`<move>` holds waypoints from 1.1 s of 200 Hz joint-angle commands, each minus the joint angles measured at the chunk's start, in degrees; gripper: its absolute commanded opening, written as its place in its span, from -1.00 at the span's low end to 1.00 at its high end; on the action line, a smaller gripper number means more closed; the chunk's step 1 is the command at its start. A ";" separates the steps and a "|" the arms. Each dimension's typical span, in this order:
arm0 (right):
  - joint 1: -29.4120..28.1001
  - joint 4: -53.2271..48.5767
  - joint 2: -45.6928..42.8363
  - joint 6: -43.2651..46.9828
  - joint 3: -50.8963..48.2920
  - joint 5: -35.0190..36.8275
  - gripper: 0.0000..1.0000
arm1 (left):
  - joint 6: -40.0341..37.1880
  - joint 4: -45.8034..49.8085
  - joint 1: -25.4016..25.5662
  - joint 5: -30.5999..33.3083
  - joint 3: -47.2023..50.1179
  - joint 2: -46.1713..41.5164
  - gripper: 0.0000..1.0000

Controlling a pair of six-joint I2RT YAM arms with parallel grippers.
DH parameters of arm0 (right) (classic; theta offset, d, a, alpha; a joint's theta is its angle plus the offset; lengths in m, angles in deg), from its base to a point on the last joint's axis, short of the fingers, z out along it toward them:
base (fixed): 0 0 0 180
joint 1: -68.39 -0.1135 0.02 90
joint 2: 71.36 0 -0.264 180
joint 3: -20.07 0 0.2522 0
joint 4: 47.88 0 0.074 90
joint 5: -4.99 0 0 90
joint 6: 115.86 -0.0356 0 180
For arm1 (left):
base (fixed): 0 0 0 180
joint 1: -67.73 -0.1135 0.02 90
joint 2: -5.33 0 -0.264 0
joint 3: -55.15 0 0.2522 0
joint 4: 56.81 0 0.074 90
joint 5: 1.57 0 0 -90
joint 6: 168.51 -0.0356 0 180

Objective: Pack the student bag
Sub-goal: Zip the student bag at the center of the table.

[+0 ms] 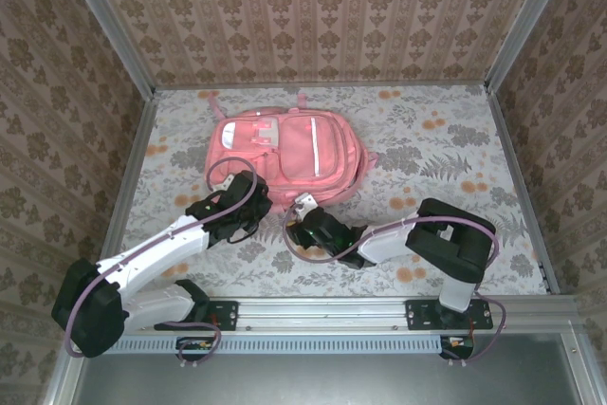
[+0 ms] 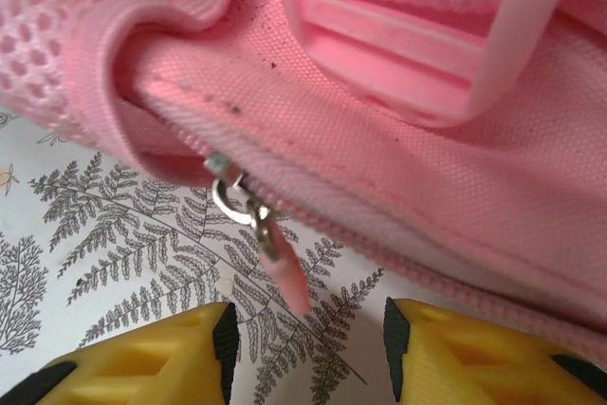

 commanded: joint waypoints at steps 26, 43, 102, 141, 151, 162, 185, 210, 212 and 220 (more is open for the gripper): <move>0.75 1.51 0.62 1.91 3.13 -3.04 -0.07 | 1.07 -1.19 0.81 0.13 -1.43 -0.02 -1.00; 0.75 1.50 0.77 2.19 3.96 -3.13 -0.08 | 1.19 -1.35 0.87 0.08 -1.43 0.13 -1.00; 1.06 -0.71 1.07 1.69 4.98 -1.59 -0.84 | 1.44 -1.67 0.90 0.05 -1.19 0.53 -1.00; 1.10 -7.58 -3.10 -1.16 3.90 2.49 -1.00 | 1.51 -1.59 -0.02 0.47 -0.14 0.29 -1.00; 1.15 -11.54 -3.84 -2.65 4.35 4.27 -1.00 | 1.41 -1.61 -0.58 0.34 0.44 -0.06 -1.00; 1.19 -14.20 -4.56 -3.51 4.32 5.49 -1.00 | 1.23 -1.67 -1.55 0.01 1.22 -0.80 -1.00; 1.36 -18.80 -6.30 -5.63 3.01 8.08 -1.00 | 0.52 -1.54 -4.41 -0.89 3.07 -3.15 -1.00; 2.39 -23.18 -8.14 -6.97 1.56 9.76 -1.00 | -1.32 0.29 -8.17 -1.98 4.32 -6.63 -1.00; 2.52 -23.47 -8.36 -6.99 1.45 9.82 -1.00 | -1.49 0.41 -8.51 -2.12 4.45 -6.89 -1.00; 2.97 -24.94 -8.99 -7.37 1.08 10.24 -1.00 | -2.34 1.13 -9.94 -2.59 4.87 -8.18 -1.00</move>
